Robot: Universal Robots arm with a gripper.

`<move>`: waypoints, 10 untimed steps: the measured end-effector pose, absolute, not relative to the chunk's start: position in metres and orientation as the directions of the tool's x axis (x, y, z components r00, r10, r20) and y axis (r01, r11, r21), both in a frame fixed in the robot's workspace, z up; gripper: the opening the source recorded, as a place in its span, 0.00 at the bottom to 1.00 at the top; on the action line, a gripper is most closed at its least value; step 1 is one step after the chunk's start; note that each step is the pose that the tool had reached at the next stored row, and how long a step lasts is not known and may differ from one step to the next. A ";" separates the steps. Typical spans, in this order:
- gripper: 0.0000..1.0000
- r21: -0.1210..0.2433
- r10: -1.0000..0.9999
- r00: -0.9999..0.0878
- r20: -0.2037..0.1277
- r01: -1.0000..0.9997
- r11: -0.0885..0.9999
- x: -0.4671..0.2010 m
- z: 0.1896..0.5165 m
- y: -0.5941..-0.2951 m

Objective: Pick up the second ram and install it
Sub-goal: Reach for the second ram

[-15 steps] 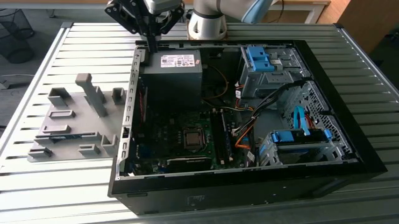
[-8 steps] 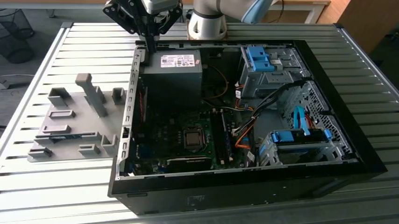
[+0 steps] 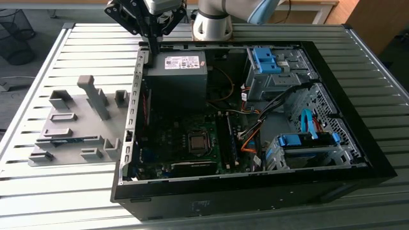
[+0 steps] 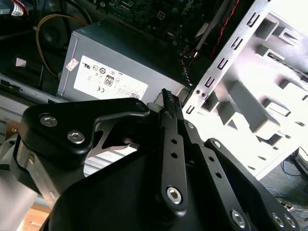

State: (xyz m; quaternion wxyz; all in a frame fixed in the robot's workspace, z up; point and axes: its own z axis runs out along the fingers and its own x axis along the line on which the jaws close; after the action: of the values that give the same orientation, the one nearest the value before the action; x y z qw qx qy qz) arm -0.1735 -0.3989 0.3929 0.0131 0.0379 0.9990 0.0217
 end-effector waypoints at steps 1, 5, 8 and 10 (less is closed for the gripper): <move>0.11 0.044 0.076 -0.997 -0.024 0.075 0.996 -0.174 0.393 -0.399; 0.11 0.044 0.076 -0.997 -0.024 0.075 0.996 -0.177 0.393 -0.399; 0.11 0.044 0.076 -0.997 -0.024 0.075 0.996 -0.179 0.393 -0.399; 0.11 0.044 0.076 -0.997 -0.024 0.075 0.996 -0.180 0.393 -0.399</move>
State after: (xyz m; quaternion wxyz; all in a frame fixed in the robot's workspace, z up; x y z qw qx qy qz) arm -0.1801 -0.3989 0.3929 0.0131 0.0379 0.9990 0.0217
